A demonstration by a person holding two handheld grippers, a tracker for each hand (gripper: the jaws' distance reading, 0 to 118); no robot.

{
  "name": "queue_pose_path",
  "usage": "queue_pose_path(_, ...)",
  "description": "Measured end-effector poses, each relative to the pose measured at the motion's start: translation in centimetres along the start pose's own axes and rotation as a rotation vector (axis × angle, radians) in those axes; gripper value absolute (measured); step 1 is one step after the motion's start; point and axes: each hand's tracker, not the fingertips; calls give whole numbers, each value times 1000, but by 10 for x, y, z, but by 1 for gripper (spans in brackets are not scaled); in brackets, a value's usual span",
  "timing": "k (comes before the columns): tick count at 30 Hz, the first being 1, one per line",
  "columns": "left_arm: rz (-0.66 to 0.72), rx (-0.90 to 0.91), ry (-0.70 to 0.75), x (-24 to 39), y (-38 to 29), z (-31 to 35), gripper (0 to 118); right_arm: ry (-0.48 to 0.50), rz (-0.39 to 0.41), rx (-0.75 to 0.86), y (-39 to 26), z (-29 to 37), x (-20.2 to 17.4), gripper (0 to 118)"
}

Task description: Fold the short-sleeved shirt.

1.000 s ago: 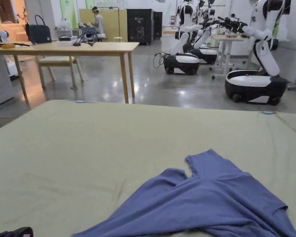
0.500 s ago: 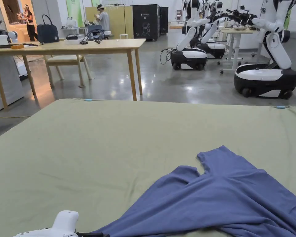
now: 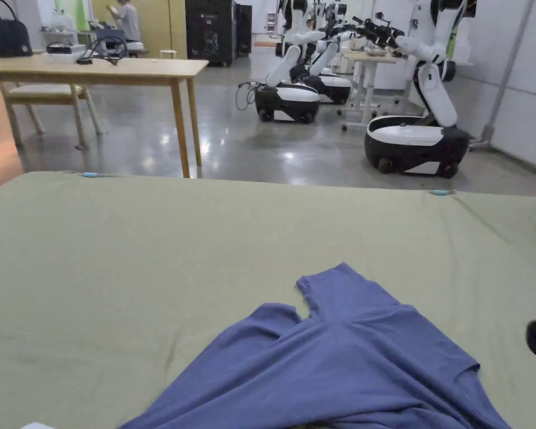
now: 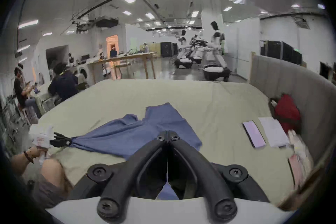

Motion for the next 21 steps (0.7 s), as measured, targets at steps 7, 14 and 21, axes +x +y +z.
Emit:
queue_pose_path(7, 59, -11, -23, -5, 0, -1, 3, 34, 135, -410, 29, -273, 49, 118)
queue_pose_path(14, 66, -40, -23, -1, 8, -5, 3, -69, 229, -616, 8, -372, 55, 108)
queue_pose_path(21, 68, -53, -31, -1, 8, -8, 3, 27, 28, -752, 5, -376, 50, 12)
